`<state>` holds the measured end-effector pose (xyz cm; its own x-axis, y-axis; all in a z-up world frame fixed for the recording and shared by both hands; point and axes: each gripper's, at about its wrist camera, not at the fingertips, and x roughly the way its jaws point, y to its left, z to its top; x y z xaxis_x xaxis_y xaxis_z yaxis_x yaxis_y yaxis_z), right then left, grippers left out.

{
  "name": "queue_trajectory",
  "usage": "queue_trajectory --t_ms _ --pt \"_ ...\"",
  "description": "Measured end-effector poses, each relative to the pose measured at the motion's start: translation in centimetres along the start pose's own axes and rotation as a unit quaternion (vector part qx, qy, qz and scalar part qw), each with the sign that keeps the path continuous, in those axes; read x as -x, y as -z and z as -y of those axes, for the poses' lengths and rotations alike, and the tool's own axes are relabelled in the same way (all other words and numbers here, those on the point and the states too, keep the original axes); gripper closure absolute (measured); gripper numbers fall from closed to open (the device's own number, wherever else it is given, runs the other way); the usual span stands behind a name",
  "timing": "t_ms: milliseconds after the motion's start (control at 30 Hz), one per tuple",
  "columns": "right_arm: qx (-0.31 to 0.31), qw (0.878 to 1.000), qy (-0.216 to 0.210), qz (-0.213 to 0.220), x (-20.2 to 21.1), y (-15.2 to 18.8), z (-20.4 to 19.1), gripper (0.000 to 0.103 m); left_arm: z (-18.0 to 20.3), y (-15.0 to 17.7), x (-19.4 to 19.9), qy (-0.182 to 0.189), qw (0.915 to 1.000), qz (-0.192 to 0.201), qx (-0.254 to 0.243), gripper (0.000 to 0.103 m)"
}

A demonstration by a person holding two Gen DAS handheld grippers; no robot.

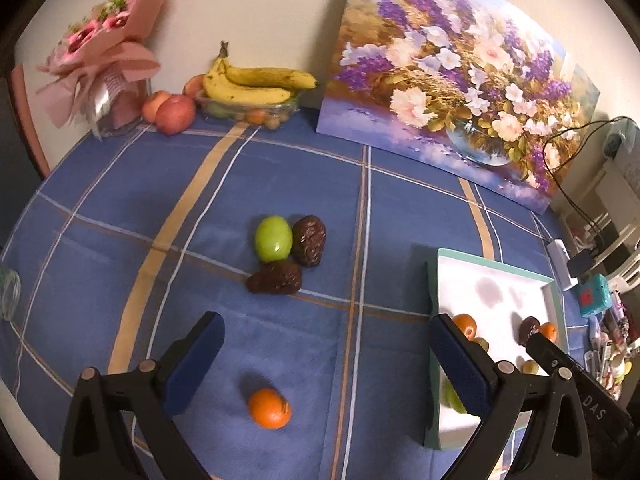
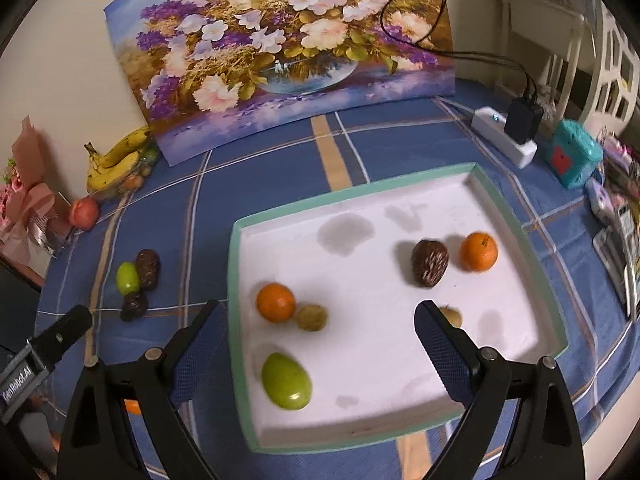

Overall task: Organize fruits
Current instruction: 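Grasp the last orange mandarin on the cloth with the left tool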

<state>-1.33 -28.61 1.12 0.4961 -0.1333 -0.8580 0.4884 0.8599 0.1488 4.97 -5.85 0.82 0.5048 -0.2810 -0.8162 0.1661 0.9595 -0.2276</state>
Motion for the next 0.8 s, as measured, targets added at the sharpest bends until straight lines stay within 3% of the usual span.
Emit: queue_trajectory --t_ms 433,600,800 --pt "0.031 0.999 -0.003 -0.01 0.4 2.0 -2.7 0.008 -3.8 2.6 -1.5 -0.012 0.9963 -0.062 0.058 0.003" --pt "0.038 0.999 0.002 -0.028 -0.7 2.4 -3.0 0.008 -3.9 3.4 -3.2 0.006 0.9923 -0.108 0.061 0.023" --pt "0.032 0.999 0.008 -0.038 -0.9 2.7 -2.8 0.008 -3.8 4.5 -5.0 0.0 0.9869 -0.151 0.058 0.037"
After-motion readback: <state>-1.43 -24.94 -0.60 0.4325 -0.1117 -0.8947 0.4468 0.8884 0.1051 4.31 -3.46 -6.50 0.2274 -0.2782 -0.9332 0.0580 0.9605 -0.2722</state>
